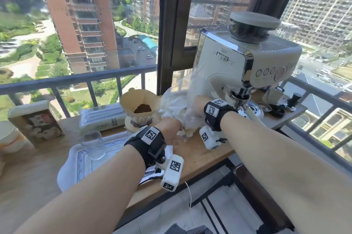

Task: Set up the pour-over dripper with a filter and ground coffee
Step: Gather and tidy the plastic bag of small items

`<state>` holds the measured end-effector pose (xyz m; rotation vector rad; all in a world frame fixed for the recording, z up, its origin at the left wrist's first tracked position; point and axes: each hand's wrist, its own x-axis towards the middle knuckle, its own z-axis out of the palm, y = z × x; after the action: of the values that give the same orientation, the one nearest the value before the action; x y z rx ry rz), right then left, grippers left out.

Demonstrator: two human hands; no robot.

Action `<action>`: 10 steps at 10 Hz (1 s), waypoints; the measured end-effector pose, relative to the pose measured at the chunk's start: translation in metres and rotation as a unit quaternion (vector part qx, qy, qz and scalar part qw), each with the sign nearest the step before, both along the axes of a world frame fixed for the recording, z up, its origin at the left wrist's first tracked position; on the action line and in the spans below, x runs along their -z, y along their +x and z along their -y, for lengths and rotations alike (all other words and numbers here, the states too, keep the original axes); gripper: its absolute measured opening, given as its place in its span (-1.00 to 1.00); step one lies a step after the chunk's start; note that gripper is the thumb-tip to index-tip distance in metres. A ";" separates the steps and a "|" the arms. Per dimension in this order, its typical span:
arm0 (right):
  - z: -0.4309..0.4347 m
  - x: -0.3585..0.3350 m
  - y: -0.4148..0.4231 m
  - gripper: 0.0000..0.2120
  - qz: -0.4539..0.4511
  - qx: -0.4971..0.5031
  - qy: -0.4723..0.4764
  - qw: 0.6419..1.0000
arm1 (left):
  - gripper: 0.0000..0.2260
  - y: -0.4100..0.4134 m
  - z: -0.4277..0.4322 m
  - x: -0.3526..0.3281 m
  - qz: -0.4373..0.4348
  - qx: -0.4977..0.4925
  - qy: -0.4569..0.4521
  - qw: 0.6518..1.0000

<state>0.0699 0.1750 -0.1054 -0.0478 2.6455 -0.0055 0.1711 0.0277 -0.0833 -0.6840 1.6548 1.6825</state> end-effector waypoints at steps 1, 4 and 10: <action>-0.008 -0.028 0.009 -0.83 -0.043 0.064 -0.112 0.991 | -0.84 0.001 0.002 -0.007 -0.028 0.031 -0.005 0.999; -0.047 -0.173 0.081 -0.83 -0.255 0.118 -0.408 0.869 | -0.81 -0.001 0.006 -0.049 -0.162 0.170 0.006 0.972; -0.126 -0.124 0.134 -0.74 -0.308 0.243 -0.280 0.876 | -0.82 -0.067 -0.046 -0.134 -0.396 0.303 -0.184 0.847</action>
<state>0.2041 0.3010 0.0189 0.5044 3.0942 -1.0914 0.1040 0.0735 0.0510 0.4608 2.4542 1.2200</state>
